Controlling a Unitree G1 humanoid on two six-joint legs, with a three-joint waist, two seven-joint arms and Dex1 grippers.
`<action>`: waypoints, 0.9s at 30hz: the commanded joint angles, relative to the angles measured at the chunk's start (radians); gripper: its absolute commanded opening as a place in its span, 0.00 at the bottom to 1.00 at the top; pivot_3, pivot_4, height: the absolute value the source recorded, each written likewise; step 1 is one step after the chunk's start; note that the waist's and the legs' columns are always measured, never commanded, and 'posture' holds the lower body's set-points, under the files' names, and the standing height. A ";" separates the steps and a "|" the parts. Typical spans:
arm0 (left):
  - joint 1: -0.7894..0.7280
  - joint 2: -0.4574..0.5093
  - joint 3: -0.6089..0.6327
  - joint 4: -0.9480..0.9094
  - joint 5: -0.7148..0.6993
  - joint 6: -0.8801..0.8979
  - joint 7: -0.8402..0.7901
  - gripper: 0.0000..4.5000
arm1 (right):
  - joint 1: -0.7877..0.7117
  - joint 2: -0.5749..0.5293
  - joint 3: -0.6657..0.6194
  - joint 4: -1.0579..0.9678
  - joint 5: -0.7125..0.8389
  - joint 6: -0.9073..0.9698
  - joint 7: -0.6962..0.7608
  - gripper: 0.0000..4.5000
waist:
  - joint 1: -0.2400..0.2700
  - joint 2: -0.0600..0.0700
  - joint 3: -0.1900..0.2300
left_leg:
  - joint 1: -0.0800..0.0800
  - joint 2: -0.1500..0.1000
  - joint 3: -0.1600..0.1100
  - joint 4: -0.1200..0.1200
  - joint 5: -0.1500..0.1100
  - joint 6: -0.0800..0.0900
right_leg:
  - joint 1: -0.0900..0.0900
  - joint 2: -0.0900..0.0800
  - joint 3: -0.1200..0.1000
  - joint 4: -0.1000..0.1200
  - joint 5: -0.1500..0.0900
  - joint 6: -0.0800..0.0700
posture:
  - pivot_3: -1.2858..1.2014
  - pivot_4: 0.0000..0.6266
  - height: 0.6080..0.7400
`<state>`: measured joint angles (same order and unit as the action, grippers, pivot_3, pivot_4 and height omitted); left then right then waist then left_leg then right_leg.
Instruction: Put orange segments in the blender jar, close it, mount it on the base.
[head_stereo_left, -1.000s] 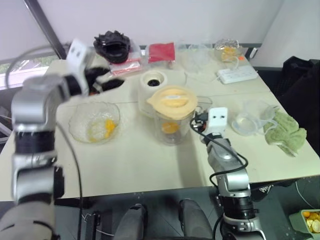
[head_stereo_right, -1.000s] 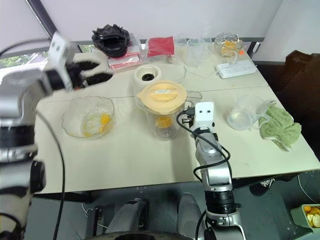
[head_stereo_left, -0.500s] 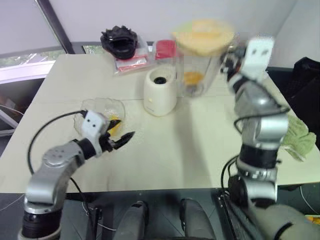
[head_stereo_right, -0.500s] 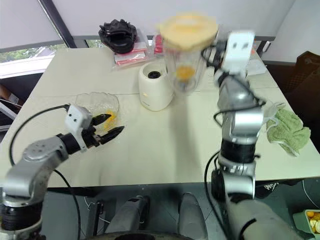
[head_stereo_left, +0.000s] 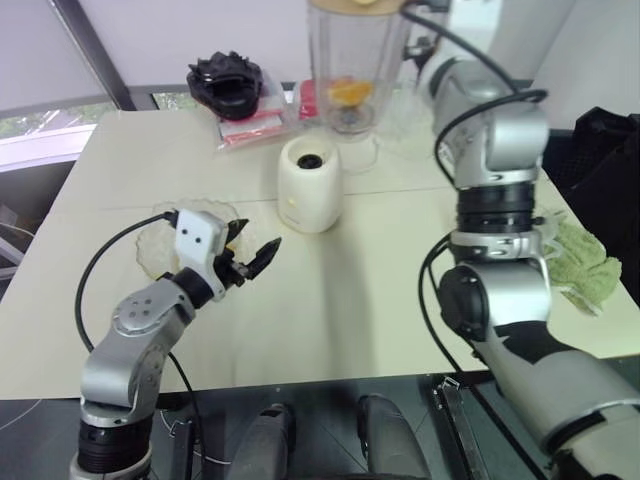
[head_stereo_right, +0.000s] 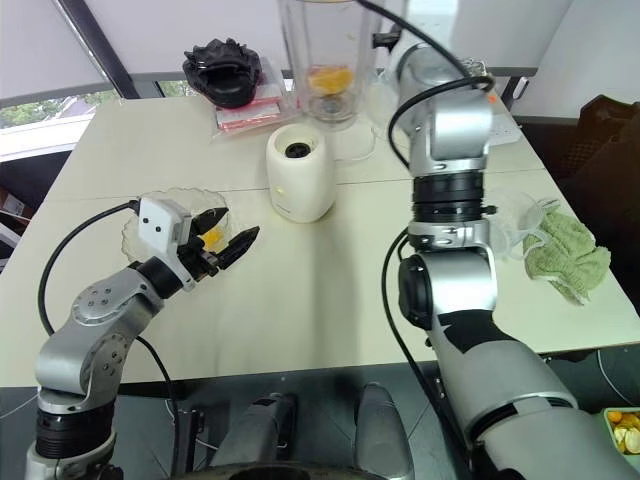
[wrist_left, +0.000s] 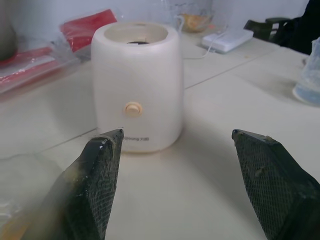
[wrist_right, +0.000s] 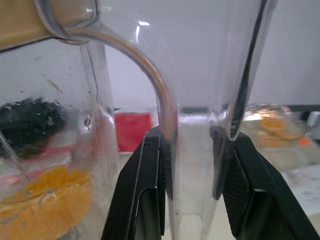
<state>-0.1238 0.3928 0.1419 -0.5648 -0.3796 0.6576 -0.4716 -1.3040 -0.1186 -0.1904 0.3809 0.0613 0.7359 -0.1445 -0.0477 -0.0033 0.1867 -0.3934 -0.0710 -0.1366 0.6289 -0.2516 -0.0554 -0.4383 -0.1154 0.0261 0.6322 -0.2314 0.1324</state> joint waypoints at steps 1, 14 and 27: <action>0.001 0.016 0.028 -0.045 -0.010 -0.026 0.014 0.80 | -0.064 0.032 0.014 -0.052 0.014 -0.079 -0.009 0.20 | 0.003 0.000 0.000 | -0.001 0.000 0.000 0.000 0.000 0.000 | -0.001 0.000 0.000 0.000 0.000 0.000 | 0.52 0.24 1.00; 0.036 0.046 0.044 -0.106 -0.029 -0.004 0.055 0.80 | 0.031 0.079 0.060 0.072 -0.019 -0.240 -0.025 0.20 | 0.002 0.000 0.000 | -0.001 0.000 0.000 0.001 0.000 0.000 | 0.000 0.000 0.000 0.000 0.000 0.000 | 0.52 0.24 1.00; 0.050 0.070 0.042 -0.125 -0.032 0.004 0.078 0.80 | 0.073 0.089 0.081 0.134 -0.033 -0.281 -0.036 0.20 | 0.002 0.000 0.000 | -0.001 0.000 0.000 0.000 0.001 -0.001 | -0.001 0.001 0.000 0.001 0.000 0.000 | 0.52 0.24 1.00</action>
<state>-0.0780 0.4513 0.1714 -0.6449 -0.4055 0.6676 -0.4005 -1.2183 -0.0347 -0.1174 0.5735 0.0325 0.4848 -0.1737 -0.0457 -0.0034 0.1866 -0.3940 -0.0710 -0.1370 0.6294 -0.2510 -0.0566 -0.4390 -0.1149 0.0261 0.6331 -0.2313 0.1323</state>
